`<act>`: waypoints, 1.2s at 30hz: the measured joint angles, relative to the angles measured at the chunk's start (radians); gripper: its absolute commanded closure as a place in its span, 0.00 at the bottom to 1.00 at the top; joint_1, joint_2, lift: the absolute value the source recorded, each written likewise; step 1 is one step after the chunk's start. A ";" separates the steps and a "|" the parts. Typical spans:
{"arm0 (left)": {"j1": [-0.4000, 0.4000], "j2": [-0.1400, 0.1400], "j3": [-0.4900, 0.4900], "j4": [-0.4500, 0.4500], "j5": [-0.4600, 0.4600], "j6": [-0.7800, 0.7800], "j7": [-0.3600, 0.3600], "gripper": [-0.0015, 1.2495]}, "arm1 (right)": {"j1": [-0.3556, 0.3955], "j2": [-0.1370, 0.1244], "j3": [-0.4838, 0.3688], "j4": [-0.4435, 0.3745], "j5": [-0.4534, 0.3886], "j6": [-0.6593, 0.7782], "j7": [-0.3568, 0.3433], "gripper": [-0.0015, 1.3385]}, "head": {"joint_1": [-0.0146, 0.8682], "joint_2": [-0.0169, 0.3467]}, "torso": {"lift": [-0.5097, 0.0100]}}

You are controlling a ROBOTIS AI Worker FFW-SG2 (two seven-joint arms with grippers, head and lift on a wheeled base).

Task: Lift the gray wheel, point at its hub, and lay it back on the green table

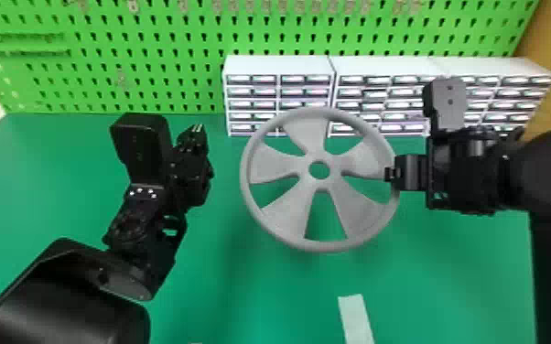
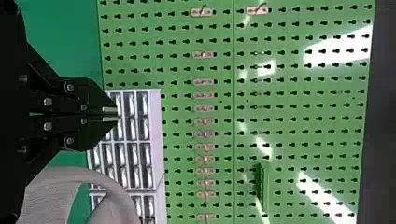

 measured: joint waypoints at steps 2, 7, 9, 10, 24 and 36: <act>0.000 0.000 -0.001 0.002 0.000 -0.003 0.000 0.98 | 0.000 -0.001 0.000 0.006 0.001 0.000 -0.001 0.88 | 0.80 0.18 | 0.80; -0.002 0.000 -0.002 0.007 0.001 -0.009 0.000 0.98 | -0.003 -0.002 0.002 0.031 0.001 0.000 -0.001 0.88 | 0.80 0.18 | 0.80; -0.002 0.000 -0.003 0.008 0.001 -0.012 0.000 0.98 | -0.005 -0.002 0.005 0.039 0.001 0.000 -0.001 0.88 | 0.80 0.18 | 0.80; -0.002 0.000 -0.003 0.009 0.001 -0.013 -0.001 0.98 | -0.005 -0.002 0.007 0.045 0.001 -0.001 -0.001 0.88 | 0.80 0.18 | 0.80; -0.003 0.000 -0.006 0.018 0.005 -0.023 -0.005 0.98 | -0.026 -0.005 0.041 0.162 0.019 -0.018 -0.001 0.88 | 0.80 0.18 | 0.80; -0.003 0.000 -0.004 0.019 0.008 -0.032 -0.006 0.98 | -0.034 -0.010 0.070 0.326 0.004 -0.104 -0.001 0.88 | 0.80 0.18 | 0.80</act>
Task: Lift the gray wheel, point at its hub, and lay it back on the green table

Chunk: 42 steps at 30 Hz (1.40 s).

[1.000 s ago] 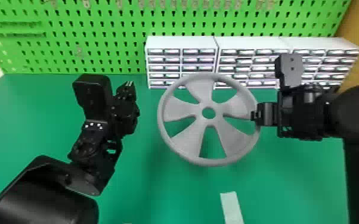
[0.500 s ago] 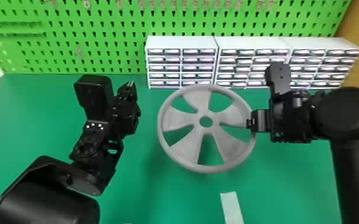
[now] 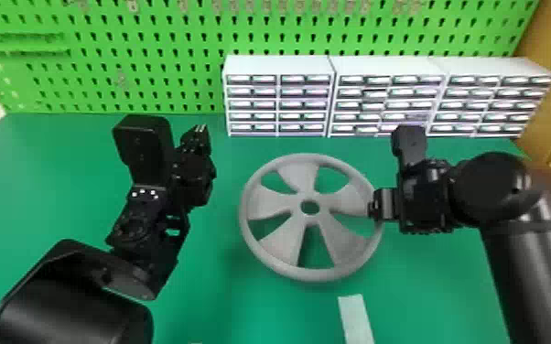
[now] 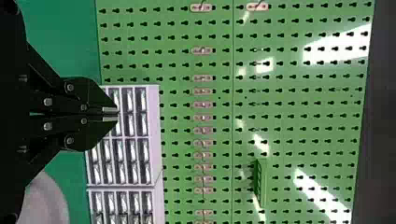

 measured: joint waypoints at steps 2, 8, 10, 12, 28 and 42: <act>0.000 0.000 0.000 0.000 0.000 -0.003 0.000 0.98 | -0.004 0.000 0.002 0.022 -0.001 -0.001 0.000 0.88 | 0.80 0.18 | 0.80; 0.000 0.000 0.000 0.000 0.001 -0.006 -0.002 0.98 | -0.015 -0.002 0.011 0.074 -0.003 0.006 0.000 0.88 | 0.80 0.18 | 0.80; 0.000 0.000 0.000 0.001 0.002 -0.006 -0.002 0.98 | -0.017 -0.003 0.015 0.088 -0.003 0.006 0.000 0.88 | 0.80 0.18 | 0.80; 0.000 0.000 0.000 0.001 0.002 -0.007 -0.002 0.98 | -0.019 -0.003 0.019 0.105 -0.003 0.005 0.000 0.88 | 0.80 0.18 | 0.80; -0.003 0.000 -0.003 0.010 0.009 -0.026 -0.003 0.98 | -0.025 -0.006 0.050 0.192 0.001 -0.012 0.000 0.88 | 0.80 0.18 | 0.80; -0.003 0.000 -0.004 0.011 0.010 -0.026 -0.003 0.98 | -0.024 -0.009 0.058 0.236 -0.009 -0.033 0.001 0.88 | 0.80 0.18 | 0.80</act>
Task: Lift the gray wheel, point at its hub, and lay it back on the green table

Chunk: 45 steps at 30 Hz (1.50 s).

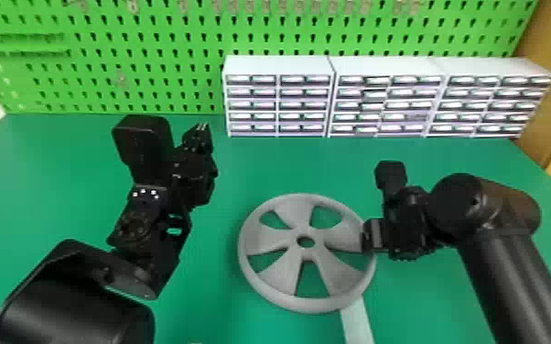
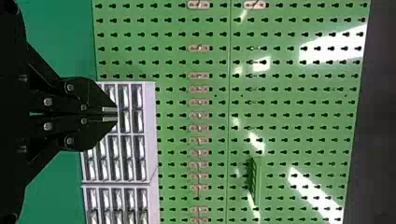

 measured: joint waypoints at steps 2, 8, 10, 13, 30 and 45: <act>0.000 0.000 0.000 0.000 0.001 0.000 0.000 0.98 | 0.000 -0.001 0.000 0.002 -0.002 0.000 0.000 0.85 | 0.80 0.18 | 0.80; -0.001 0.000 0.000 0.002 0.001 0.000 0.000 0.98 | 0.001 -0.003 -0.001 0.004 -0.015 -0.005 0.000 0.62 | 0.80 0.18 | 0.80; -0.001 0.000 0.000 0.002 0.001 0.000 0.000 0.98 | 0.001 -0.004 -0.002 0.003 -0.020 -0.009 0.000 0.55 | 0.80 0.18 | 0.80; -0.002 0.000 0.000 0.003 0.001 0.000 0.000 0.98 | 0.001 -0.006 -0.002 0.003 -0.028 -0.012 0.000 0.40 | 0.80 0.18 | 0.80; -0.002 0.000 -0.002 0.005 0.002 0.000 0.000 0.98 | 0.001 -0.015 0.007 0.003 -0.047 -0.013 0.000 0.08 | 0.80 0.18 | 0.80; 0.002 -0.001 0.000 0.005 0.002 0.000 0.000 0.98 | 0.051 -0.033 -0.005 -0.128 -0.041 -0.095 0.001 0.08 | 0.80 0.18 | 0.80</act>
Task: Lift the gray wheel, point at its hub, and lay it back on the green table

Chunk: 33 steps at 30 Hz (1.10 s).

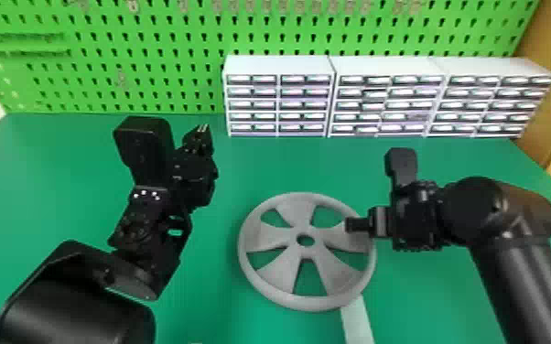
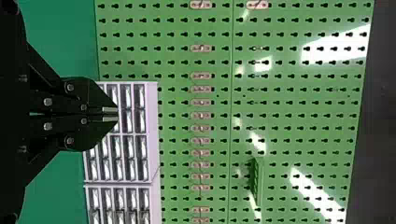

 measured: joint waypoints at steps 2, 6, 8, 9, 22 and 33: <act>0.001 0.000 0.000 0.000 0.000 0.000 0.000 0.98 | 0.016 -0.008 -0.004 -0.033 -0.003 -0.036 0.000 0.08 | 0.80 0.18 | 0.80; 0.001 0.000 0.000 0.001 0.000 0.000 0.000 0.98 | 0.052 -0.028 -0.005 -0.095 -0.016 -0.129 0.005 0.08 | 0.80 0.18 | 0.80; 0.002 0.000 0.000 0.001 0.000 0.000 0.000 0.98 | 0.072 -0.042 -0.002 -0.126 -0.020 -0.183 0.020 0.09 | 0.80 0.18 | 0.80; 0.002 0.000 0.000 0.001 0.000 0.000 0.000 0.98 | 0.081 -0.047 -0.001 -0.138 -0.020 -0.207 0.031 0.09 | 0.80 0.18 | 0.80; 0.004 -0.004 0.002 0.003 -0.002 0.000 0.000 0.98 | 0.204 -0.066 -0.012 -0.268 0.177 -0.567 0.240 0.10 | 0.80 0.18 | 0.80; 0.007 -0.009 0.007 0.003 -0.003 0.000 0.000 0.98 | 0.299 -0.021 -0.069 -0.333 0.365 -0.795 0.345 0.10 | 0.80 0.18 | 0.80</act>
